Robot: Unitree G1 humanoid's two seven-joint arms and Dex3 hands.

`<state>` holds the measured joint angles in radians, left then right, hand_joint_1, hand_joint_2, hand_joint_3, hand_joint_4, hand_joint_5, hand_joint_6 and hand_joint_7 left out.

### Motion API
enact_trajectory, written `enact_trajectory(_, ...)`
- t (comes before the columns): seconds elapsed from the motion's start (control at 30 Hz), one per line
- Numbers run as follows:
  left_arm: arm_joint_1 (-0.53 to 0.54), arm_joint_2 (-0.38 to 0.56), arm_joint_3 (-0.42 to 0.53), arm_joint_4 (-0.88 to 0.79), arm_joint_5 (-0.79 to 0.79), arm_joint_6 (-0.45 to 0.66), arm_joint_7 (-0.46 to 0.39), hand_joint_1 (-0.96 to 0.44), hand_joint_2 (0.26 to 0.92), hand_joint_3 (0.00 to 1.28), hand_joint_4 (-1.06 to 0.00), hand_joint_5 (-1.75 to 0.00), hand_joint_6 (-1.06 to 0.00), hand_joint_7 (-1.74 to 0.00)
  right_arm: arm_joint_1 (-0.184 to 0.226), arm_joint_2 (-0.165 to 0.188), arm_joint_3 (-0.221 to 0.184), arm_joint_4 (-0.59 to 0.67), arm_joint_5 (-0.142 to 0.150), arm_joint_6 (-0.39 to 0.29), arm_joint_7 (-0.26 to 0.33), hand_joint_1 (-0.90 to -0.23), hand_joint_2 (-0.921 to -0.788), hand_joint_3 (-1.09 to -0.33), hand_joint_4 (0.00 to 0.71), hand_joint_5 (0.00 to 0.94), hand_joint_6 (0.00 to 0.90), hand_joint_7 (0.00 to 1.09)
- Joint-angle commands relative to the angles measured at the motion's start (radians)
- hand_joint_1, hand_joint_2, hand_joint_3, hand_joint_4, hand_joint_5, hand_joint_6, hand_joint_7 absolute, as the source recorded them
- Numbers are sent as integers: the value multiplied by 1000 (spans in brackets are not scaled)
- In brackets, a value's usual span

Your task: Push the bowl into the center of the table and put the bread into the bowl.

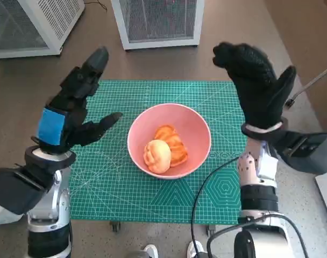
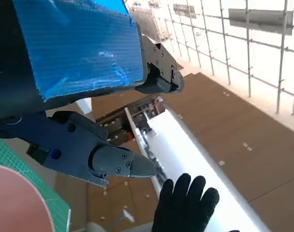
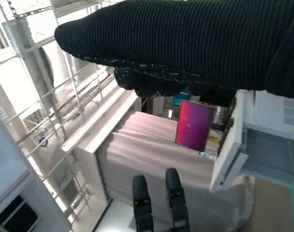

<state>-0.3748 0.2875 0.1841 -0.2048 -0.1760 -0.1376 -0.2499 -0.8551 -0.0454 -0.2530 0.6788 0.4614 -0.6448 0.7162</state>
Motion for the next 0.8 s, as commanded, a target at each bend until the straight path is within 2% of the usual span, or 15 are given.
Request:
enact_trajectory(0.03,-34,16,14,-12,-23,8,-4,-547,921,241,-234,-27,-370,-20,-21,-11,2,31,-20,-1,-19,-466,-921,-410,362,0,607,0)
enact_trajectory(0.23,-52,16,9,-1,-25,4,-4,-561,921,237,-236,-24,-377,-25,-36,-13,4,48,-20,13,-26,-455,-921,-415,383,11,609,4)
enact_trajectory(0.6,-100,8,-2,61,-27,-34,-21,-566,921,261,-244,-19,-377,-28,-38,-21,13,54,-39,20,-30,-468,-921,-397,415,19,621,11)
enact_trajectory(0.8,-126,3,-10,98,-26,-55,-26,-550,921,268,-250,-18,-376,-29,-36,-29,16,44,-39,38,-28,-479,-921,-387,421,16,624,11)
